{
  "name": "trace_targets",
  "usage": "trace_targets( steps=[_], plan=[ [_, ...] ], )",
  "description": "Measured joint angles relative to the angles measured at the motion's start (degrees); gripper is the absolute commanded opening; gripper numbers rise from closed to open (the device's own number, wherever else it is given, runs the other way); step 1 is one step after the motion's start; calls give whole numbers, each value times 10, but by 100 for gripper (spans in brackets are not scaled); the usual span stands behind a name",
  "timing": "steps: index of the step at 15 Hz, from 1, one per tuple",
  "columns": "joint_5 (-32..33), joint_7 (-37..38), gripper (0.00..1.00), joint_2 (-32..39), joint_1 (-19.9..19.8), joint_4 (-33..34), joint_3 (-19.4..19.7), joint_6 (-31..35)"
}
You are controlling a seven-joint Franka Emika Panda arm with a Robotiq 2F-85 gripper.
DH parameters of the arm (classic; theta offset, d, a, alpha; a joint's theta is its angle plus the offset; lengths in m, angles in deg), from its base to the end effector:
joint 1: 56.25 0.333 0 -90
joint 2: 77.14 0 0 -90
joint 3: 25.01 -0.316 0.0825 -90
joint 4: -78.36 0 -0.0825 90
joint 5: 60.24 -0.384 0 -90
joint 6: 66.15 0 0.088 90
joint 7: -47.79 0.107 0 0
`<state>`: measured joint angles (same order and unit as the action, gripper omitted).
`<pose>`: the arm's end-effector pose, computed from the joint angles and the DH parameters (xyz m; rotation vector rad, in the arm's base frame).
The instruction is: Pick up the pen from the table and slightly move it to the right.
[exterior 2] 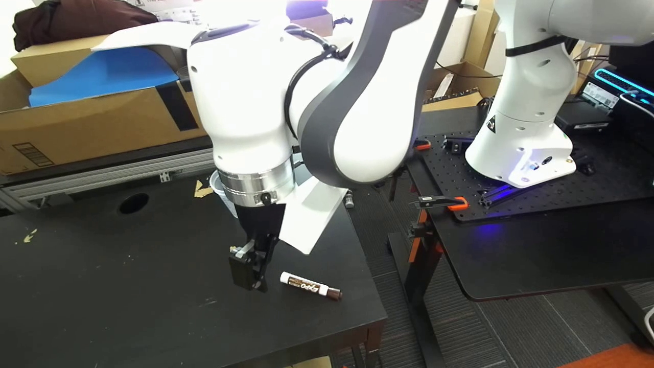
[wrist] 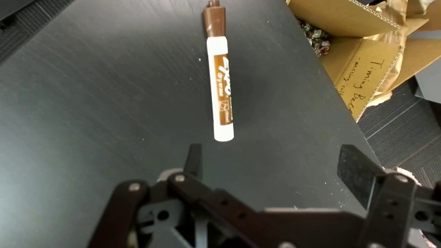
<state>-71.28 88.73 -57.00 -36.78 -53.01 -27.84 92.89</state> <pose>0.5049 0.1985 0.2083 -2.8945 0.7468 -0.0893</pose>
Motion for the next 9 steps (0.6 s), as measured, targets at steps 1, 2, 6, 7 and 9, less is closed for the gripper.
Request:
trace_targets(
  steps=[1,2,6,7,9],
  plan=[
    [9,0,100,0,0,2,3,0],
    [18,0,100,0,0,4,7,0],
    [43,0,100,7,0,6,20,0],
    [44,0,100,12,0,6,21,1],
    [47,0,100,21,1,6,20,1]
  ],
)
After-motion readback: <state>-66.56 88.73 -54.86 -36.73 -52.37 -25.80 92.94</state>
